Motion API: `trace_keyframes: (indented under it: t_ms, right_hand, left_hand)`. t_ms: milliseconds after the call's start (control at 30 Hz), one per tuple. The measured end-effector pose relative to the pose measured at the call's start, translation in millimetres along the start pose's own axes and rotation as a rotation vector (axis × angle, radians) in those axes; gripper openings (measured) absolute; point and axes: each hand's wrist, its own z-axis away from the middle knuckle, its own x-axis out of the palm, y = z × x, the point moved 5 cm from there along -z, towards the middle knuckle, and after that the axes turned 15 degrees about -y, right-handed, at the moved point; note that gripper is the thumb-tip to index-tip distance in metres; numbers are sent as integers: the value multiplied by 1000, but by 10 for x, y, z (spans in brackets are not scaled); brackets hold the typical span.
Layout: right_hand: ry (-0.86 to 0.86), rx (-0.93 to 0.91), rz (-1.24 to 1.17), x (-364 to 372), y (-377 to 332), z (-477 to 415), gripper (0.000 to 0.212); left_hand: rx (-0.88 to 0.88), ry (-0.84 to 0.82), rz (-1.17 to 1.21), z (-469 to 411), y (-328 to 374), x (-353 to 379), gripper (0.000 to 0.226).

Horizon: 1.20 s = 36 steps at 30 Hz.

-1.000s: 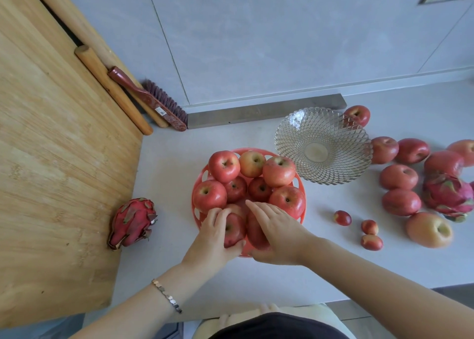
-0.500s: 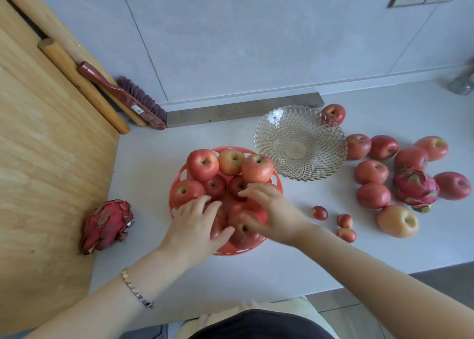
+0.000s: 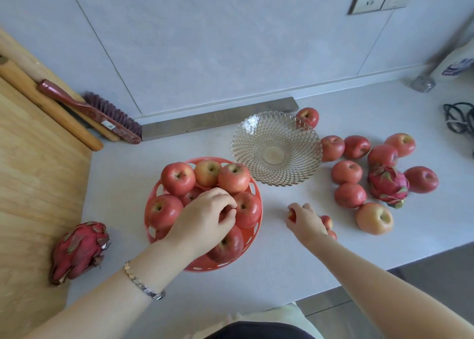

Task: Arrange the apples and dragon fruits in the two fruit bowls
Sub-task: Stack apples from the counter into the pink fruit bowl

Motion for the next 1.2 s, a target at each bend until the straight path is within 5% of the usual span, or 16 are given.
trace_keyframes:
  t_ms: [133, 233, 467, 567, 633, 700, 900, 1000, 1200]
  right_hand:
    - [173, -354, -478, -420, -543, 399, 38]
    - [172, -654, -384, -632, -1032, 824, 38]
    - [190, -790, -121, -511, -985, 812, 44]
    - [357, -418, 14, -473, -445, 465, 52]
    - [187, 82, 72, -362, 29, 228, 58]
    - [-35, 344, 73, -194, 353, 124, 57]
    - [31, 370, 130, 144, 558, 29, 46]
    - [140, 211, -87, 146, 564, 24, 33]
    - [77, -104, -798, -199, -66, 195, 26]
  left_hand:
    - [-193, -50, 536, -102, 53, -3, 20]
    - [-301, -169, 1029, -145, 165, 126, 24]
    - [-269, -87, 945, -99, 45, 171, 13]
    - [-286, -23, 922, -98, -35, 137, 13]
    - [-299, -8, 895, -91, -65, 104, 28]
    - [-309, -6, 854, -79, -108, 91, 38]
    - [-340, 45, 870, 16, -301, 57, 40]
    - [-360, 153, 693, 117, -474, -91, 36]
    - [-212, 8, -409, 60, -635, -174, 30]
